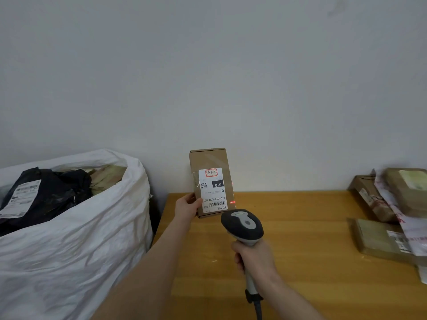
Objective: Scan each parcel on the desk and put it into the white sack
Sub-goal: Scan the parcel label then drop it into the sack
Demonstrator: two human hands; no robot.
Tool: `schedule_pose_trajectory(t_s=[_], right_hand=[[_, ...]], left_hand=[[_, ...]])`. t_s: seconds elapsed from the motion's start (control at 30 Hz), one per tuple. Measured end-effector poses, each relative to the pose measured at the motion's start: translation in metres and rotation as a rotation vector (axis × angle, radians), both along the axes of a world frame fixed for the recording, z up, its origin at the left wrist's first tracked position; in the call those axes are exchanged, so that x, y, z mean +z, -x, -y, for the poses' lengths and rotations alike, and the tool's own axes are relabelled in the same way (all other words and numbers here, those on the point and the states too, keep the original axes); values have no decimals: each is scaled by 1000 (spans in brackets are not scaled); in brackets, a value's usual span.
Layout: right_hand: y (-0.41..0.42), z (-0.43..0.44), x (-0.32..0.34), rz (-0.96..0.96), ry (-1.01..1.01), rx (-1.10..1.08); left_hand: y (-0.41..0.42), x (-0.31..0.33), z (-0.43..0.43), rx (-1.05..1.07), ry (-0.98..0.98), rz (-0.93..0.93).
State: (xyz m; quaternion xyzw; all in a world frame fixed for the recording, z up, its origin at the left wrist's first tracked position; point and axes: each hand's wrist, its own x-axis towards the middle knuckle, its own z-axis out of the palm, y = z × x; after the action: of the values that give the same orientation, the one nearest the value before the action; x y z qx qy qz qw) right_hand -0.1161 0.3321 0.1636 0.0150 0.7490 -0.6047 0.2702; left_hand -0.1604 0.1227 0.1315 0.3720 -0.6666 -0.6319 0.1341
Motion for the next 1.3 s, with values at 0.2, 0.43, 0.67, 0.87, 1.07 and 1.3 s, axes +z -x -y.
schedule_pose_trajectory(t_s=[0.2,0.43,0.67,0.87,1.07,1.3], right_hand=[[-2,-1,2,5,23,-3],[2,-1,5,-11,57,32],[36,32,26,-69,192,73],[39,112,53,-34,332,172],[11,204,83,-37,371,274],[-25,335,101,-5,356,306]], left_hand=[[1,-4,0,-4,1,-8],[2,0,0,15,0,-21],[-17,38,21,51,25,-57],[-67,87,72,216,106,-164],[-131,133,159,373,370,-120],[-198,140,302,485,483,10]])
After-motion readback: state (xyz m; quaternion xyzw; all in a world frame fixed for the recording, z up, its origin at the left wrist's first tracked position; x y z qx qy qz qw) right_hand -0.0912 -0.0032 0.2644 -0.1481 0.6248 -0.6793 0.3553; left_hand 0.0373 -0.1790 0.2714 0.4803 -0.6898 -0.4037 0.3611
